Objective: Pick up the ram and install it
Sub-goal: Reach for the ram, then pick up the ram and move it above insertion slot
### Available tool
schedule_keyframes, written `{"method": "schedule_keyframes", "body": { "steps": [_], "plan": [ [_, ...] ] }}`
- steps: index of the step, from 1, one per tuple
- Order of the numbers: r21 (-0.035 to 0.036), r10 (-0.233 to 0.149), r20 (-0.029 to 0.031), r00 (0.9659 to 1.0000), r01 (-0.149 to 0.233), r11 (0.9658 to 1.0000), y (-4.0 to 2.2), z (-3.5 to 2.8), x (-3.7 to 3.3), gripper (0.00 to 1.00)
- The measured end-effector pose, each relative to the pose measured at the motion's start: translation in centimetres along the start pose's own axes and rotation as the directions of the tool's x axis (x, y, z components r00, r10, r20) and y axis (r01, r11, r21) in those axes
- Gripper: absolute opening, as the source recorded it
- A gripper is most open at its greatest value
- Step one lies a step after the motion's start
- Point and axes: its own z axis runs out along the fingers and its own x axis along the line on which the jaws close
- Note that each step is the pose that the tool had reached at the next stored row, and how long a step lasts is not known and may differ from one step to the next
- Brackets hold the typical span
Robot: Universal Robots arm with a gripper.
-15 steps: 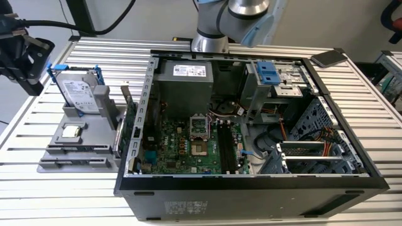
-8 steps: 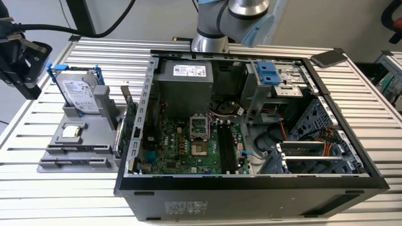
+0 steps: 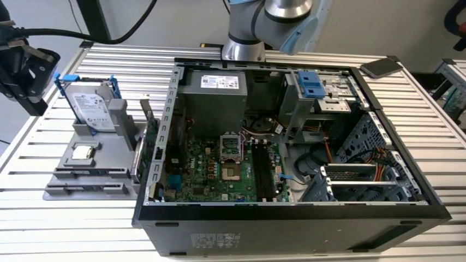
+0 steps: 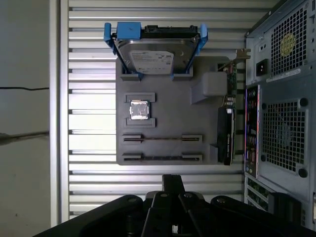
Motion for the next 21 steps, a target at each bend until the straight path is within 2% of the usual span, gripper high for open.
{"method": "schedule_keyframes", "body": {
  "steps": [5, 8, 14, 21],
  "plan": [
    [0.0000, -0.005, -0.0002, 1.0000, 0.005, 1.0000, -0.01, 0.00, 0.00, 0.00],
    [-0.0004, -0.036, -0.0017, 0.9994, 0.036, 0.9994, -0.02, 0.00, 0.04, 0.00],
    [-0.0013, -0.103, -0.0050, 0.9947, 0.103, 0.9947, -0.01, -0.13, 0.09, 0.00],
    [-0.0022, -0.147, -0.0070, 0.9891, 0.147, 0.9891, 0.00, -0.27, 0.09, 0.00]
  ]
}}
